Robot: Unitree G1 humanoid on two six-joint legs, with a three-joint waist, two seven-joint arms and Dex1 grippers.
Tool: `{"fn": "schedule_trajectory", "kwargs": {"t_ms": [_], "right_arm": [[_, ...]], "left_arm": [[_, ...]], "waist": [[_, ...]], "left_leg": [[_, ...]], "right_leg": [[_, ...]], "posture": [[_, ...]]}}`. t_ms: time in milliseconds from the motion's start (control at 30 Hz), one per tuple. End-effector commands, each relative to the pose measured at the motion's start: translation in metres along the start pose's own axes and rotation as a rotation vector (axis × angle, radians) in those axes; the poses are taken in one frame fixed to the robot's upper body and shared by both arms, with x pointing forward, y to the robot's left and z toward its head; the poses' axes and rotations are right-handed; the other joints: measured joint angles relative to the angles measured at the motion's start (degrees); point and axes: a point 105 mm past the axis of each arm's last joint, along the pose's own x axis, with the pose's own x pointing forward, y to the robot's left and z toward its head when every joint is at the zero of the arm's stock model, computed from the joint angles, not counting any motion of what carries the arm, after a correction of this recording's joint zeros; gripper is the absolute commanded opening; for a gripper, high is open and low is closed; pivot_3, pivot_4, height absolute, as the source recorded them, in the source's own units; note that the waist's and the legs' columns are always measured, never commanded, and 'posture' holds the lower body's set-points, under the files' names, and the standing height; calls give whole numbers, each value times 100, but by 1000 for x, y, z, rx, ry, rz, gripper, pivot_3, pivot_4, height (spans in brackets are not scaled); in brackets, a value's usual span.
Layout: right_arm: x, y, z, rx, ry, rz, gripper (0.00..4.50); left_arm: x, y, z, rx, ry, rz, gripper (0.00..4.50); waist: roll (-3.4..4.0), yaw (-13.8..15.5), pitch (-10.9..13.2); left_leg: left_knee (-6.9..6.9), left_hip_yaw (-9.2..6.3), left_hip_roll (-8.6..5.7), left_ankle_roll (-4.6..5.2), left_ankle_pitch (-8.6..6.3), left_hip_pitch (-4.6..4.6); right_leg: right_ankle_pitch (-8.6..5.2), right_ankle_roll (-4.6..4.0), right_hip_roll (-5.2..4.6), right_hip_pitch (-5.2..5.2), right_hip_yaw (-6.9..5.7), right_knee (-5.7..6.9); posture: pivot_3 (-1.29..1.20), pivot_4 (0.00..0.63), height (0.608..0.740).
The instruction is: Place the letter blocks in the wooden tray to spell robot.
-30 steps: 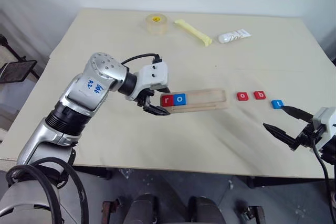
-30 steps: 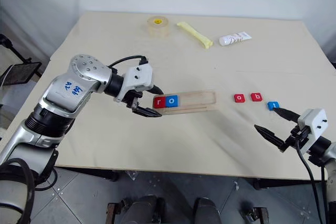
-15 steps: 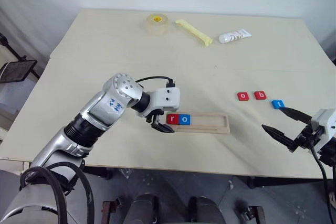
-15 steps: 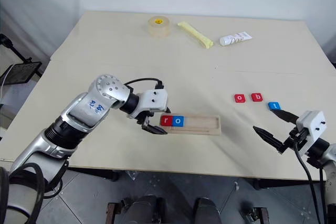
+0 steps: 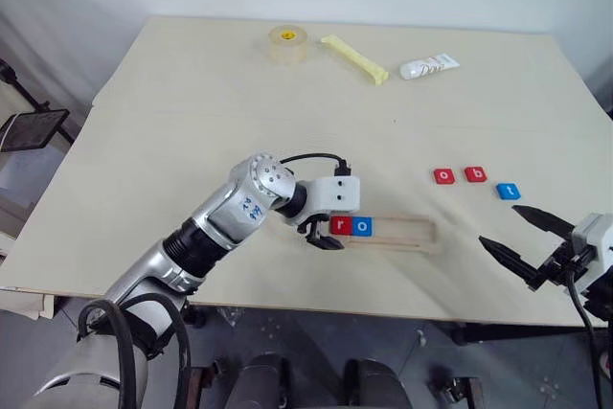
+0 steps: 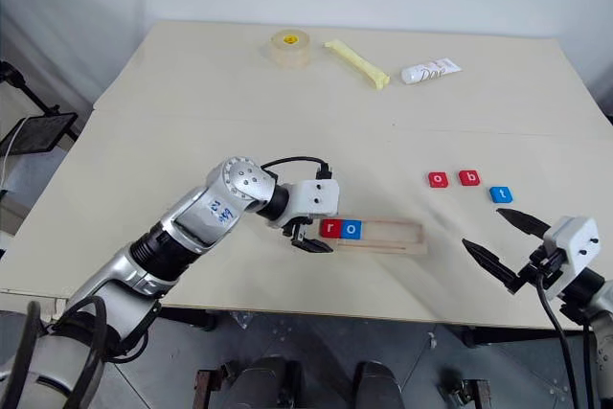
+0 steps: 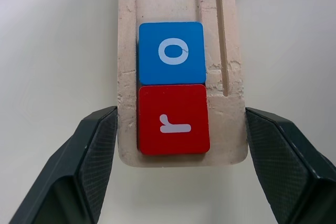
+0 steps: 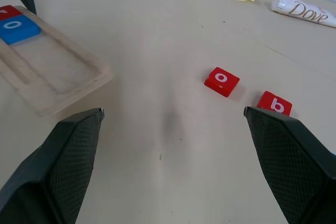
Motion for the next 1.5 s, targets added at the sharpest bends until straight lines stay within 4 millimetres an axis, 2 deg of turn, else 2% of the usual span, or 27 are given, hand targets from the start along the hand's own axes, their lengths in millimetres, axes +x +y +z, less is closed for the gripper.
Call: {"fn": "schedule_trajectory", "kwargs": {"t_ms": [33, 433, 533, 767, 933, 1133, 1200, 1267, 1400, 1500], "right_arm": [[-8, -6, 13, -30, -34, -39, 4500], [-12, -3, 14, -26, -33, -61, 4500], [-13, -1, 14, -25, -32, -61, 4500], [-11, 0, 14, -20, -35, -64, 4500], [-11, 0, 18, -16, -48, -82, 4500], [-15, -3, 18, 9, -54, -130, 4500], [-14, -7, 19, 46, -65, -189, 4500], [-12, -14, 17, 80, -48, -267, 4500], [-7, -23, 12, 109, 7, -382, 4500], [-2, -22, 8, 117, 66, -394, 4500]], "left_arm": [[0, 0, 12, 38, -24, 7, 3386], [9, 1, 9, 43, -6, 10, 3386], [11, 2, 9, 52, -12, 14, 4355], [10, 5, 9, 49, -19, 24, 4436], [-14, 1, 5, 32, -100, 42, 4436], [-38, -15, -1, 28, -279, 38, 4436], [-49, -23, -10, 5, -320, 48, 4436], [-59, -29, -9, -11, -448, 76, 4436], [-66, -38, -30, -96, -590, 129, 4436], [-73, -42, -40, -115, -749, 187, 4436]], "waist": [[0, 5, 0], [1, 7, -1], [1, 1, 0], [1, 1, 0], [2, -20, -1], [5, -15, -3], [5, -15, -3], [6, -20, -3], [9, -26, -5], [12, -6, -7]], "left_leg": [[0, 0, 0, 0, 0, -1], [0, 0, 0, 0, 0, 1], [0, 2, -1, 0, 0, 0], [0, 1, -1, 0, 0, 2], [0, 1, 1, 0, 0, 2], [1, 0, 3, -1, 1, 10], [3, -3, 1, 0, 1, 9], [2, -5, 2, 0, 0, 10], [2, -7, 2, -1, 1, 11], [3, -6, 0, -1, 1, 13]], "right_leg": [[0, 0, 0, 0, 0, -1], [0, 0, -1, 1, 1, 2], [0, 0, -1, 0, 1, 0], [0, 0, -1, 0, 1, 3], [0, 0, -1, -2, 2, 5], [0, 0, -2, 3, 8, 10], [0, 0, -5, 4, 9, 10], [0, 0, -7, 4, 24, 11], [0, -1, -9, 4, 39, 14], [0, -1, -9, 6, 36, 14]], "posture": [[0, 150, 740], [0, 150, 740], [0, 150, 740], [0, 150, 740], [0, 150, 740], [0, 150, 740], [0, 150, 740], [0, 150, 740], [0, 150, 740], [0, 150, 740]]}}
